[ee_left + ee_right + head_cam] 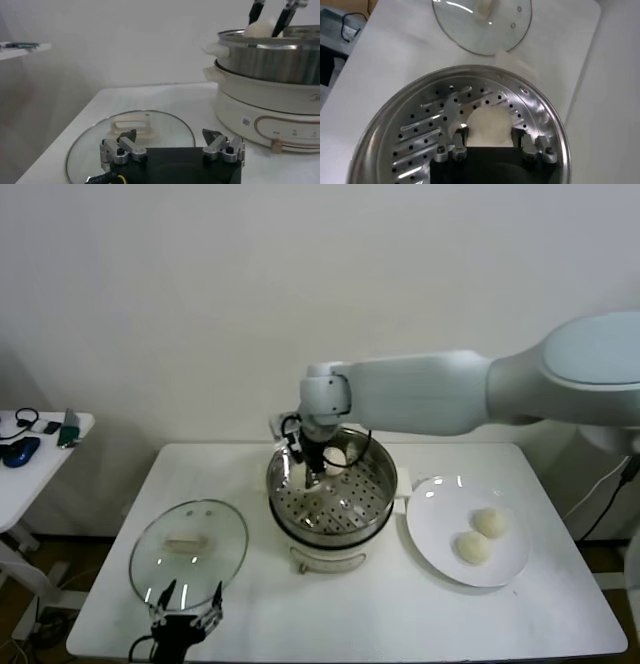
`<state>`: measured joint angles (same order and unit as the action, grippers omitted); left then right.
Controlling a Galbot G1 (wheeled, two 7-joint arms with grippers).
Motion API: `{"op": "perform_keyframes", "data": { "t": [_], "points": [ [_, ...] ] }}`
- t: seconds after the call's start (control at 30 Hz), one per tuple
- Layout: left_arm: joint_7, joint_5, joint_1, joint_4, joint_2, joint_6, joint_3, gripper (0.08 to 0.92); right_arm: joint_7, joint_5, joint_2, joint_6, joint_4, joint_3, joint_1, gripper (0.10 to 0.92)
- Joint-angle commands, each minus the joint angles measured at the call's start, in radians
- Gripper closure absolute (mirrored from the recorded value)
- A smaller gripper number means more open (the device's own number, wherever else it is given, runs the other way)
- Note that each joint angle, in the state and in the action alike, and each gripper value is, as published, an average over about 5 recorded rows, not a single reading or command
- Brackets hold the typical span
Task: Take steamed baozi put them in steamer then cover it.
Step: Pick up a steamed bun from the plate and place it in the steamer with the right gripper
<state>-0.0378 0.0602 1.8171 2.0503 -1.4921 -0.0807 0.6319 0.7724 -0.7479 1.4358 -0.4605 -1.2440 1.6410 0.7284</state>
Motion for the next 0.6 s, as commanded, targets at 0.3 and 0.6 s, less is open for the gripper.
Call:
{"op": "perform_keyframes", "data": {
  "t": [0.3,0.6],
  "points": [
    [0.0,-0.007,0.001,0.01,-0.004,-0.001,0.0,0.177,-0.025,0.072,0.058,-0.004,0.098,-0.016,-0.109,0.342],
    [-0.005,-0.025,0.005,0.035,-0.011,-0.014,-0.012,0.177,0.11,0.021,-0.119,0.117,-0.033,0.037,0.142,0.205]
  ]
}}
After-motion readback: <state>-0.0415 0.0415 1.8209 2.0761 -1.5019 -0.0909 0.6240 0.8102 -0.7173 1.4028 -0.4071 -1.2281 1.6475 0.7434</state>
